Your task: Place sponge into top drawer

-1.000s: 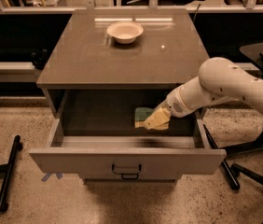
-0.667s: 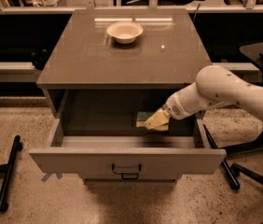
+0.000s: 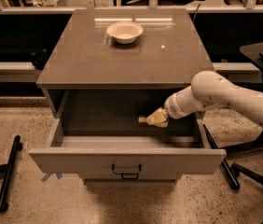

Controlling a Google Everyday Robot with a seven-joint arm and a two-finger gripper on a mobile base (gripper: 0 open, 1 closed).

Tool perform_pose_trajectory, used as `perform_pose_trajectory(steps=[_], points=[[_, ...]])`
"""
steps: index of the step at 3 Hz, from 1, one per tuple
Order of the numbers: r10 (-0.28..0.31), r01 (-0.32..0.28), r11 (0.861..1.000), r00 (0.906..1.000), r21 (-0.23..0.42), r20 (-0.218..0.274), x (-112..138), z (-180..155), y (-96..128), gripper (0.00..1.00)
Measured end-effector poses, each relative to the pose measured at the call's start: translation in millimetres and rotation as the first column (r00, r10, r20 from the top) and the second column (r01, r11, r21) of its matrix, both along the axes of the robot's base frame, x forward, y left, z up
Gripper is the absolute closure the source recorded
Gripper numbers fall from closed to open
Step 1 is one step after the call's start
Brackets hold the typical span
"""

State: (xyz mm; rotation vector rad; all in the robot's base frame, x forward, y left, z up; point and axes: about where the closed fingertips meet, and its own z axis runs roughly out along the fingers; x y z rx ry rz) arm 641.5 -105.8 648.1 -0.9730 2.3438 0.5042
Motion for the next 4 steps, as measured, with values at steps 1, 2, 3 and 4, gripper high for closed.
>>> perform_pose_trajectory(steps=[1, 2, 3, 4], points=[[-0.015, 0.015, 1.000, 0.9999, -0.008, 0.001, 6.4, -5.8, -2.4, 0.13], [-0.040, 0.040, 0.999, 0.9992, -0.025, 0.003, -5.1, 16.4, 2.0, 0.00], [-0.059, 0.060, 0.997, 0.9980, -0.045, 0.020, -25.8, 50.2, -0.7, 0.00], [-0.102, 0.102, 0.994, 0.9947, -0.032, 0.008, -59.5, 73.8, -10.8, 0.00]])
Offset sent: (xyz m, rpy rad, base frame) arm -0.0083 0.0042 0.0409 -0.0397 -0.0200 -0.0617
